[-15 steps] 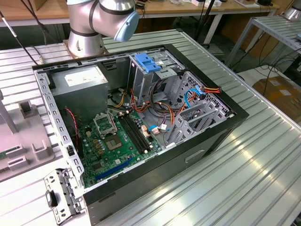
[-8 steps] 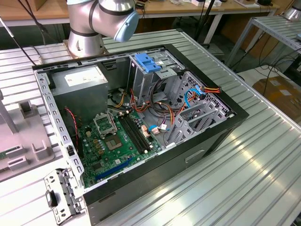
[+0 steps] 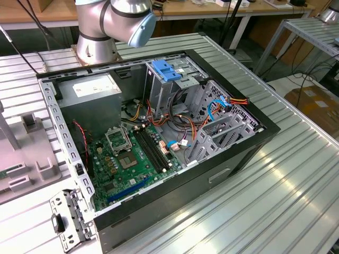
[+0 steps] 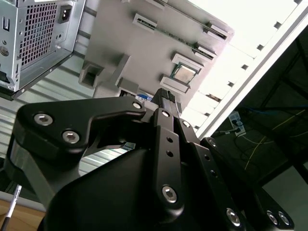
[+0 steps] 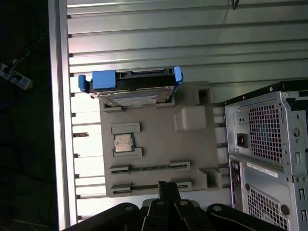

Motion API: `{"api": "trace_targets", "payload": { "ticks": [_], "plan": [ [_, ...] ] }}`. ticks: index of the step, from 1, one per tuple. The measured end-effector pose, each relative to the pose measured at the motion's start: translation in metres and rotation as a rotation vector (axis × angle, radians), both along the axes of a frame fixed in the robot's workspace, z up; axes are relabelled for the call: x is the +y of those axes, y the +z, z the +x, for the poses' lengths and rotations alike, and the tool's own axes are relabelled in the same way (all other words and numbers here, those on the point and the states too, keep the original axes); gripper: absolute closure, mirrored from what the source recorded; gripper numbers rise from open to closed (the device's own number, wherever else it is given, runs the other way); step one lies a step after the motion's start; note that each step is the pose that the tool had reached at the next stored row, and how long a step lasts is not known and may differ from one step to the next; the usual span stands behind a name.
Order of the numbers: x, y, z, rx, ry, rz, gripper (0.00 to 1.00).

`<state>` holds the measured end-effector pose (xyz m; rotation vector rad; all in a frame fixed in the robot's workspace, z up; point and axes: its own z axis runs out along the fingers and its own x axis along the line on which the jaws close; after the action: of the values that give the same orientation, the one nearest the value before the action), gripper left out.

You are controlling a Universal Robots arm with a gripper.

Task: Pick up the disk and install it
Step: 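Reach for the disk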

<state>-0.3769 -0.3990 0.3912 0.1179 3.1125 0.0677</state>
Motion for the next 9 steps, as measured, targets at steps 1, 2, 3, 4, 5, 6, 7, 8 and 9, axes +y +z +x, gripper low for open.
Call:
{"api": "trace_targets", "payload": {
  "ticks": [1, 2, 3, 4, 5, 6, 7, 8, 9],
  "plan": [
    [0.0, 0.0, -0.0012, 0.0, 0.0, 0.0, 0.89],
    [0.0, 0.0, -0.0021, 0.0001, 0.0, 0.0, 0.89],
    [0.0, 0.0, -0.0034, 0.0001, 0.0, -0.0001, 0.89],
    [0.0, 0.0, -0.0041, 0.0001, 0.0, -0.0001, 0.89],
    [0.0, 0.0, -0.005, 0.0001, 0.0, 0.0, 0.89],
    [0.0, -0.0001, -0.006, 0.0001, 0.0, 0.0, 0.89],
    [0.0, -0.0001, -0.0082, 0.0, 0.0, 0.0, 0.89],
    [0.0, -0.0001, -0.0098, 0.0001, 0.0, 0.0, 0.89],
    [0.0, -0.0002, -0.0108, 0.0, 0.0, 0.0, 0.89]
  ]
}}
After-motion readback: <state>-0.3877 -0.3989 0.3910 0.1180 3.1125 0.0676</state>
